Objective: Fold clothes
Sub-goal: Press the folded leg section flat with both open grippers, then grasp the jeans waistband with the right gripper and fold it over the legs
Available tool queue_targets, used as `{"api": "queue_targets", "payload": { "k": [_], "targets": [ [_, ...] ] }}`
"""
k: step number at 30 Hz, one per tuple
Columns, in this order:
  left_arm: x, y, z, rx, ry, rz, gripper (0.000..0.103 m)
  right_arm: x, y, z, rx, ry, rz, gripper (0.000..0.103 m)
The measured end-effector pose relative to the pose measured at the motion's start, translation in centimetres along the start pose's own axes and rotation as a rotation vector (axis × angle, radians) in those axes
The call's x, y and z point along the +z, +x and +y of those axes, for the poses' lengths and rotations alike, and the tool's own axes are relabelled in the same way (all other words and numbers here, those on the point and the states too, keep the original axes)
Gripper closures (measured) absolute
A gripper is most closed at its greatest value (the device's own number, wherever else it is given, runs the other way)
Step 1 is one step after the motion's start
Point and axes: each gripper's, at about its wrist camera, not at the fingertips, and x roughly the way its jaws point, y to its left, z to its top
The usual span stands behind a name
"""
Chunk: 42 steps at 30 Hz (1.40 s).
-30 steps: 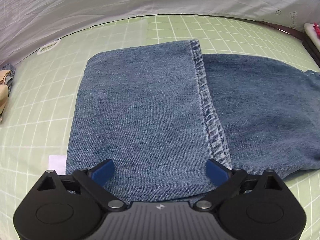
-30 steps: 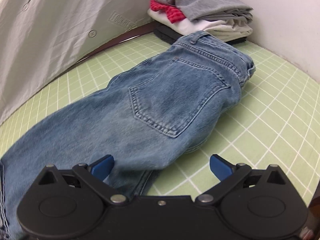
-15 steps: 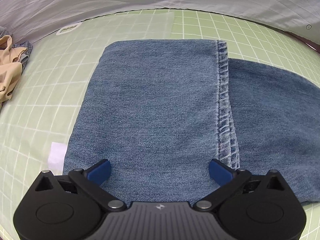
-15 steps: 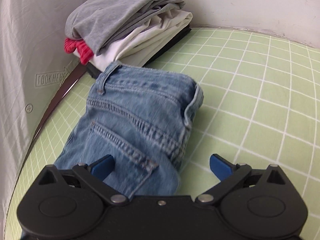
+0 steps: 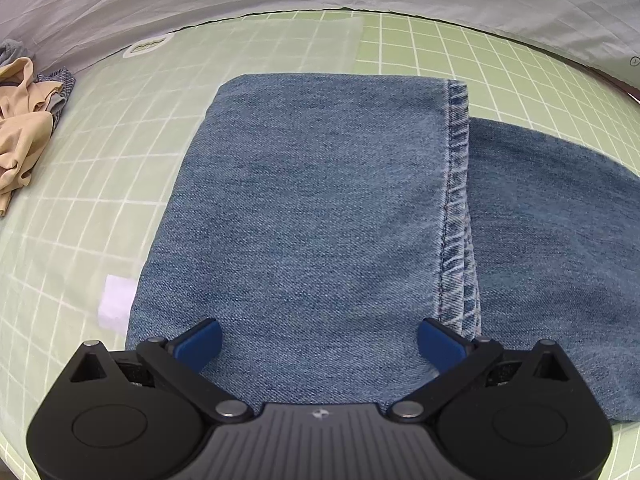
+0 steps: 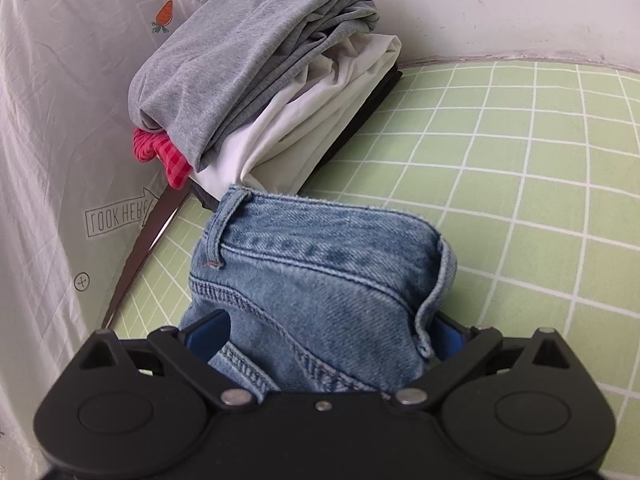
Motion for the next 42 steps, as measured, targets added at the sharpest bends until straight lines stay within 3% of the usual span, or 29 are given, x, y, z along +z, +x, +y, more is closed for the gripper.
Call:
{"api": "queue_targets", "payload": {
  "k": [1,3,6,8,18,22,27,35,39,42],
  "targets": [
    [0.0,0.0,0.0,-0.001,0.000,0.000,0.000,0.0,-0.1,-0.3,0.009,0.026,0.000,0.012],
    [-0.1,0.0,0.1,-0.006,-0.001,-0.003,0.000,0.2,-0.2,-1.1,0.029,0.086,0.007,0.043],
    [0.1,0.2,-0.1,-0.010,-0.001,-0.008,0.000,0.2,-0.6,-2.8,0.091,0.213,0.020,0.061],
    [0.1,0.3,0.0,-0.013,0.001,-0.012,0.000,0.2,-1.1,-3.3,0.145,0.277,0.017,0.065],
    [0.9,0.5,0.5,-0.062,0.015,-0.015,0.000,-0.4,-4.8,-1.2,0.490,0.460,-0.001,0.069],
    [1.3,-1.0,1.8,-0.139,-0.017,-0.064,0.000,-1.2,-6.3,1.2,0.578,0.408,0.007,0.069],
    [1.5,-2.1,3.6,-0.161,-0.009,-0.100,0.000,-3.2,-7.6,4.4,0.661,0.366,0.058,0.069],
    [0.3,-2.6,7.0,-0.168,0.014,-0.109,0.000,-10.8,-8.0,9.7,0.669,0.235,0.230,0.070],
    [-0.5,-2.7,8.5,-0.163,0.049,-0.103,0.000,-16.7,-7.1,11.0,0.582,0.181,0.326,0.070],
    [-0.6,-2.6,9.6,-0.170,0.075,-0.103,0.000,-20.5,-6.5,10.5,0.511,0.232,0.375,0.070]
  ]
}}
